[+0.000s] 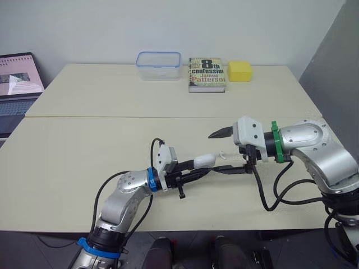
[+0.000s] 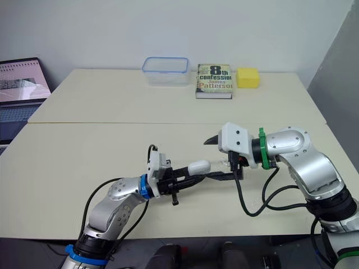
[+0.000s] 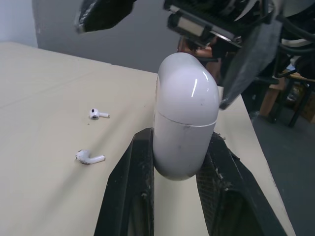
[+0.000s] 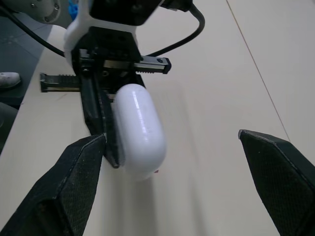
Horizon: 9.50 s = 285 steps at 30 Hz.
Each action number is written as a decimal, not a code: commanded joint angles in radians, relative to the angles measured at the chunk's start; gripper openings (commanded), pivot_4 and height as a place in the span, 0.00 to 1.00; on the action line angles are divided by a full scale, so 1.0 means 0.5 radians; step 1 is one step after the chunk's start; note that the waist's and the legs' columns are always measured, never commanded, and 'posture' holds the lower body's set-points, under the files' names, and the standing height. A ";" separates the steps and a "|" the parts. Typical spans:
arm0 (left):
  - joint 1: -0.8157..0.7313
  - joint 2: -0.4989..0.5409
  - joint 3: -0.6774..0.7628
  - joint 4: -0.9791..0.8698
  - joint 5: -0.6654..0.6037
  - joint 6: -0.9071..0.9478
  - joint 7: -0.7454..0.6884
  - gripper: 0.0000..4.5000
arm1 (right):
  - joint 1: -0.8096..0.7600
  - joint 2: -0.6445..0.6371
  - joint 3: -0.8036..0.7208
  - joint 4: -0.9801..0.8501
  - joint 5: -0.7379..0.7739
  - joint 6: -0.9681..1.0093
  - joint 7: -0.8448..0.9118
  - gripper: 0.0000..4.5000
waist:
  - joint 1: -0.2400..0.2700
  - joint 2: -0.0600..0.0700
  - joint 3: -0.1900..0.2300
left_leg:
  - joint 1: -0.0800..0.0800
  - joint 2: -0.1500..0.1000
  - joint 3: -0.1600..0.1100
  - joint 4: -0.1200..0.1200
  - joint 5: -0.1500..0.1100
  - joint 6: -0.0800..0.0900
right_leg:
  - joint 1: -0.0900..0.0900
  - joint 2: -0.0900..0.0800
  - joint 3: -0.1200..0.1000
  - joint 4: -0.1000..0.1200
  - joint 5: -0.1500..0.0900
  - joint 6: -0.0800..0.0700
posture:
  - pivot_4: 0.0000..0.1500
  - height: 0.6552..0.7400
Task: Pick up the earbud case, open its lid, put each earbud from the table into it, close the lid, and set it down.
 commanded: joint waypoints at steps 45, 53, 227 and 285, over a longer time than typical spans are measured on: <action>0.178 -0.011 0.529 0.004 -0.049 -0.098 0.549 0.17 | 1.356 -0.380 -1.334 -0.003 0.172 -0.282 -0.089 1.00 | 0.009 -0.002 -0.001 | 0.001 -0.001 0.005 0.000 -0.001 0.001 | 0.001 -0.001 0.004 -0.002 0.000 0.001 | 1.00 1.00; 0.143 -0.003 0.517 0.012 -0.032 -0.106 0.582 0.17 | 1.473 -0.336 -1.347 0.036 0.136 -0.347 -0.193 1.00 | 0.009 -0.002 -0.001 | 0.004 -0.001 0.010 0.000 -0.001 0.001 | 0.002 0.000 0.006 -0.002 0.001 0.002 | 1.00 1.00; 0.124 -0.130 0.336 -0.038 0.080 -0.168 0.596 0.17 | 0.133 0.570 -0.517 -0.312 0.490 0.657 -0.712 0.09 | 0.006 -0.007 -0.004 | 0.007 -0.001 0.021 0.000 -0.006 0.007 | 0.002 0.000 0.016 -0.006 0.005 0.007 | 1.00 1.00; 0.048 -0.215 0.308 -0.063 0.074 -0.119 0.699 0.17 | 0.381 1.210 0.000 -0.028 0.119 0.163 -1.329 0.84 | -0.006 -0.006 -0.004 | 0.006 0.000 0.018 -0.001 -0.007 0.007 | 0.000 0.001 0.015 -0.005 0.005 0.007 | 1.00 1.00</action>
